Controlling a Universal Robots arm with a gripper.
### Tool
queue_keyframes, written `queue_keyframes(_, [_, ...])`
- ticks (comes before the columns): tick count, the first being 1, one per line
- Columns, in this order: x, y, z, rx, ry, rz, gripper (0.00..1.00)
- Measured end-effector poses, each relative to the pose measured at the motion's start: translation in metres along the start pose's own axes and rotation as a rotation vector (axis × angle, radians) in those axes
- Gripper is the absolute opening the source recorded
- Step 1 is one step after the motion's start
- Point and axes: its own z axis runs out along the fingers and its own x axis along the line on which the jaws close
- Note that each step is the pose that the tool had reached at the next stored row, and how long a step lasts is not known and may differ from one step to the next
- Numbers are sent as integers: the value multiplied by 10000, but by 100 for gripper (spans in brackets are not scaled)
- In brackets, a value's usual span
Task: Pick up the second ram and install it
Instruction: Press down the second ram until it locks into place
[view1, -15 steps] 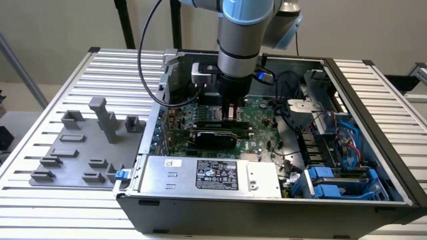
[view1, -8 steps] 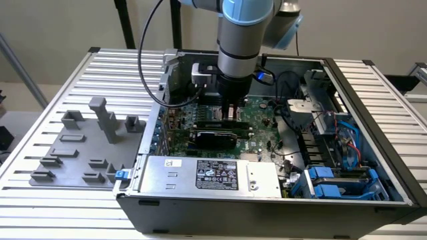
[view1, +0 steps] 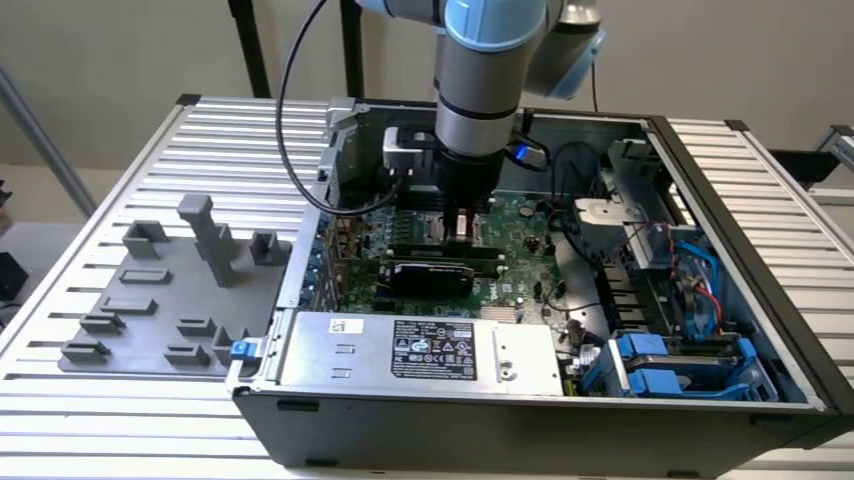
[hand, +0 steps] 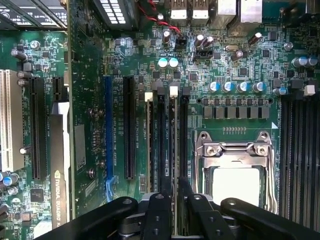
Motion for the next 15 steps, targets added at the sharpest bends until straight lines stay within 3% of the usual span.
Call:
queue_keyframes(7, [-3, 12, -171, -1, -1, -1, 100])
queue_keyframes(8, [-4, 17, -198, 0, -4, -1, 0])
queue_keyframes(15, [-4, 27, -246, -2, -24, -1, 0])
